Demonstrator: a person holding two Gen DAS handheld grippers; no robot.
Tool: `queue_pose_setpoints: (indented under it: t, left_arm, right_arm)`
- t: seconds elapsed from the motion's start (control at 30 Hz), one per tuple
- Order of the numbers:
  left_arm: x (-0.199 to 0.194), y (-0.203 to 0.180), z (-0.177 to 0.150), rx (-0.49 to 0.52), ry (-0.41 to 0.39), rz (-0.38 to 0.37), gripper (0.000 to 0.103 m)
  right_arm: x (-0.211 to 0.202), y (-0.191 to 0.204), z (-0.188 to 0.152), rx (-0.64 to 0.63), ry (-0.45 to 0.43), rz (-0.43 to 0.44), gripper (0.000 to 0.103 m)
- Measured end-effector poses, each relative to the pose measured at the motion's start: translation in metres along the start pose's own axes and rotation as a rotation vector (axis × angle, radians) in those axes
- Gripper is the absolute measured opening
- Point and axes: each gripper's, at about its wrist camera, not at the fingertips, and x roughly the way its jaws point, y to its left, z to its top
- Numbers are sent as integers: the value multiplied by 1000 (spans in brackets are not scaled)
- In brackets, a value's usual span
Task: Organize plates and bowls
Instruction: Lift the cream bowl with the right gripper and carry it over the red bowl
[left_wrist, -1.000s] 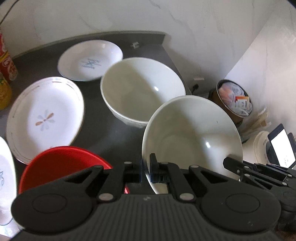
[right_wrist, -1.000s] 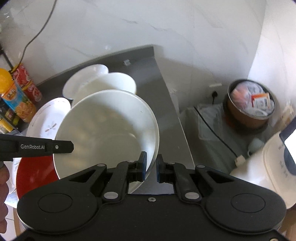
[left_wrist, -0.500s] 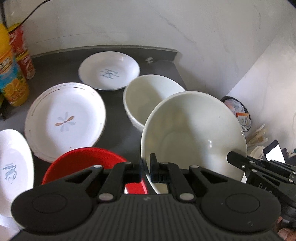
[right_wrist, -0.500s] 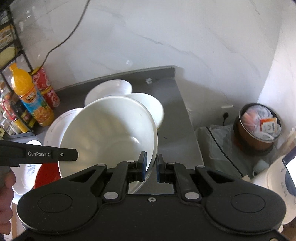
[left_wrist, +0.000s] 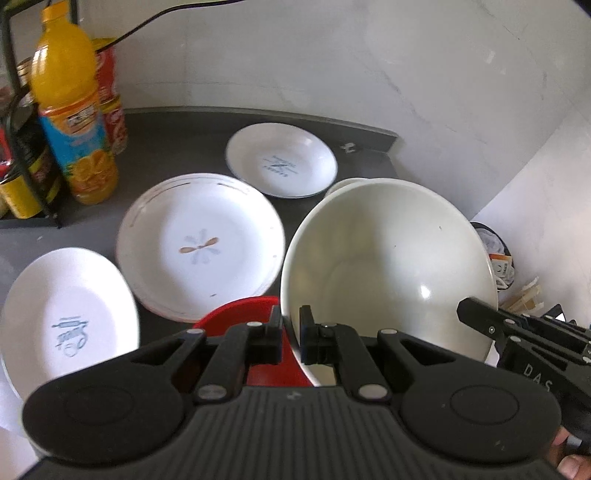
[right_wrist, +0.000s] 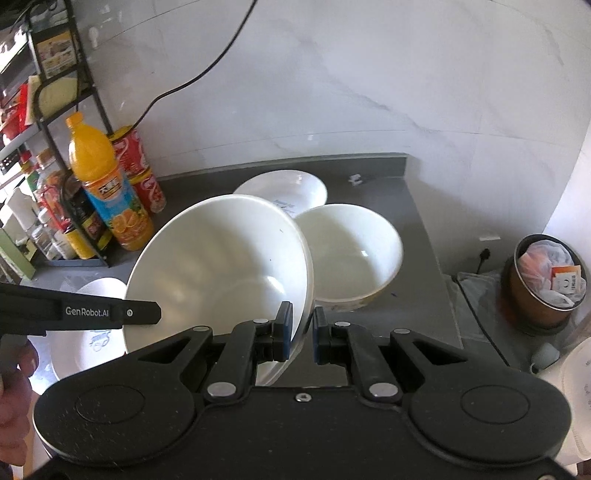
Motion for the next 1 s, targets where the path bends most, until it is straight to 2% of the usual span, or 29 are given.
queue_pose_setpoints:
  t: [0.43, 0.77, 1.0]
  left_arm:
    - [-8, 36, -14, -40, 47, 9, 7]
    - [2, 63, -25, -81, 115, 2, 7]
    - [14, 68, -31, -79, 148, 25, 7]
  right_arm:
    - [4, 33, -10, -24, 52, 11, 11]
    - [15, 48, -30, -46, 127, 0, 12]
    - [23, 48, -39, -43, 169, -6, 12]
